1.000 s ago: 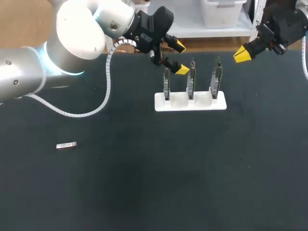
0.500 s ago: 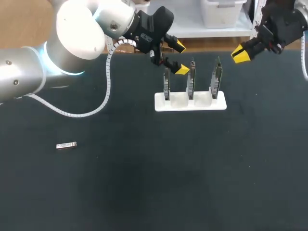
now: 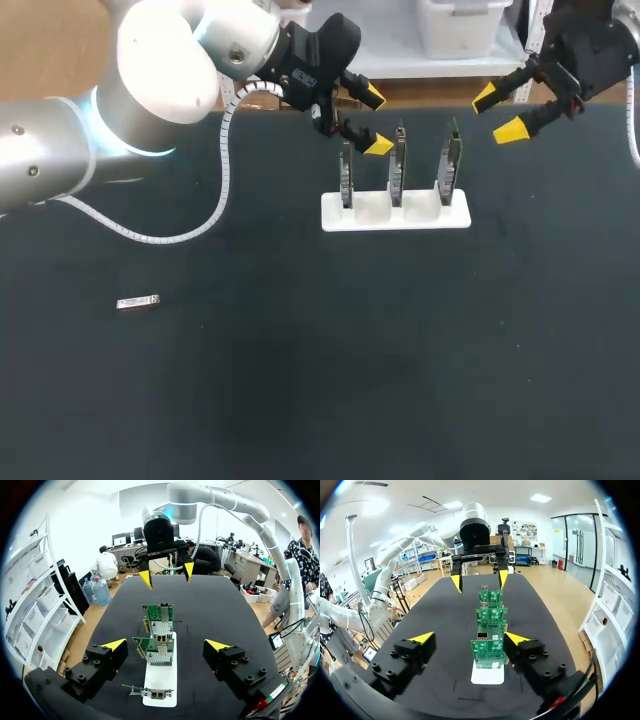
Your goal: Pick up the optical module with the left hand, and insert it into the network port with the right hand.
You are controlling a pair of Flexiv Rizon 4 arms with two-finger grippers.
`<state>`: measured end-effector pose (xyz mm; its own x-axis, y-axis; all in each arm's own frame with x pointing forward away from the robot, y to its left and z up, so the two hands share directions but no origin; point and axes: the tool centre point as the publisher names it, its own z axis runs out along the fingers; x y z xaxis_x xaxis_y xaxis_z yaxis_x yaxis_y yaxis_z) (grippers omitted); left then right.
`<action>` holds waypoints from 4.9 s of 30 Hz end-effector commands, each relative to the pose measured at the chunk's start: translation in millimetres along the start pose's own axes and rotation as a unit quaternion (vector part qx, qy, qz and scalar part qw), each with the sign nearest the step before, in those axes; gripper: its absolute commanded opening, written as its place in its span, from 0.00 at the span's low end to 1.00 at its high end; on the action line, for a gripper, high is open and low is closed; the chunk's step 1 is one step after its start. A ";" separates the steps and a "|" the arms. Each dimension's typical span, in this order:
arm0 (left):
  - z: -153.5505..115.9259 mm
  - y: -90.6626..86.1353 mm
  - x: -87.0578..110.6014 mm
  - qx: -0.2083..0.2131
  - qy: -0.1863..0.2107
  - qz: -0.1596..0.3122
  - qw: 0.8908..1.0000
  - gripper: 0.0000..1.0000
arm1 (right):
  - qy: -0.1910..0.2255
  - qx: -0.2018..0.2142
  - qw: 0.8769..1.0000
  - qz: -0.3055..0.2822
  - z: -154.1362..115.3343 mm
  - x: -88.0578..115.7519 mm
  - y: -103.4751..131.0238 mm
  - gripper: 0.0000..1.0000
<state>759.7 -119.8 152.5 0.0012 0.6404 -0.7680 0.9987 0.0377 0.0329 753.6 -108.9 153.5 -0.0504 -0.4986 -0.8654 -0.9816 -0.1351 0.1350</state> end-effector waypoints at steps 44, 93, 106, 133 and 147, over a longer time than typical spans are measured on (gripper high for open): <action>-230.4 -105.4 151.8 -0.089 0.243 -0.005 0.966 1.00 | 0.000 0.003 1.000 -0.001 0.5 0.4 2.5 1.00; -206.4 -194.6 250.9 -0.043 0.371 -0.064 0.925 1.00 | 0.000 0.003 1.000 -0.001 0.5 0.4 2.5 1.00; -183.7 -192.1 278.1 -0.043 0.385 -0.035 0.921 1.00 | 0.000 0.003 1.000 -0.001 0.5 0.4 2.5 1.00; -179.7 -171.4 321.5 -0.056 0.438 -0.079 0.894 1.00 | 0.000 0.003 1.000 -0.001 0.5 0.4 2.5 1.00; -172.8 -177.8 327.6 -0.055 0.443 -0.086 0.891 1.00 | 0.000 0.003 1.000 -0.001 0.5 0.4 2.5 1.00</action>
<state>574.0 215.0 6.5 -0.2403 0.9700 0.0377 0.9693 0.2377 0.0625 753.5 -108.9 153.6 -0.0507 -0.4986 -0.8654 -0.9817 -0.1345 0.1350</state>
